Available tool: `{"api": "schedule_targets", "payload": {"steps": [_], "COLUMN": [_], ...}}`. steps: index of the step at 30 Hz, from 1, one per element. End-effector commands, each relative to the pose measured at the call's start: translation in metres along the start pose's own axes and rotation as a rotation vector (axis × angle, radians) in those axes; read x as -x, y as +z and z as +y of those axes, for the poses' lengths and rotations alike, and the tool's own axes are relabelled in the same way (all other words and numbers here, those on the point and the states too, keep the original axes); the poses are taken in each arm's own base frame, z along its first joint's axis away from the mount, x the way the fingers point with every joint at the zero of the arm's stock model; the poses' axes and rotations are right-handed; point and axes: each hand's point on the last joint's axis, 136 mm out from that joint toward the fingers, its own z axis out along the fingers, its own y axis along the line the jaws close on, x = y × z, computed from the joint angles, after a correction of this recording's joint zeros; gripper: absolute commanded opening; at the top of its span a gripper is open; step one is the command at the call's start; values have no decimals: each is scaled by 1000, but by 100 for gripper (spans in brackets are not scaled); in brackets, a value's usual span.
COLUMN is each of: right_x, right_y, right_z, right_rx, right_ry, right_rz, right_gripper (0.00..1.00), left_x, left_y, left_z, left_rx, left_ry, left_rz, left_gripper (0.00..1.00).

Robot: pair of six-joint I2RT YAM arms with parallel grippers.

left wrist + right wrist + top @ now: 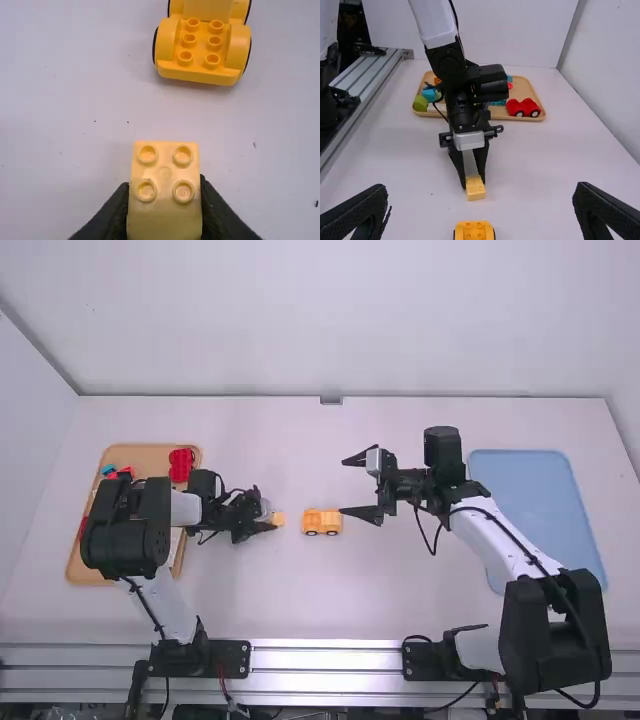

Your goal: Assemble lego blocks to make yellow taxi

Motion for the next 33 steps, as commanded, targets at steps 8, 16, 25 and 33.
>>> {"api": "schedule_targets", "payload": {"steps": [8, 16, 25, 33], "right_x": [-22, -81, -146, -172], "right_y": [-14, -4, 32, 54], "right_z": [-22, -8, 17, 23], "right_rx": [-142, -120, -9, 37], "right_ry": [-17, -13, 58, 48], "right_rz": [133, 221, 189, 149], "right_gripper": [98, 99, 99, 99], "left_x": [7, 64, 92, 98], "left_y": [-5, -14, 13, 22], "left_z": [-4, -4, -14, -17], "left_rx": [-10, -36, -98, -121], "left_ry": [-5, 94, 166, 156], "left_rz": [-11, -67, -40, -73], "left_gripper": [9, 14, 5, 4]}}
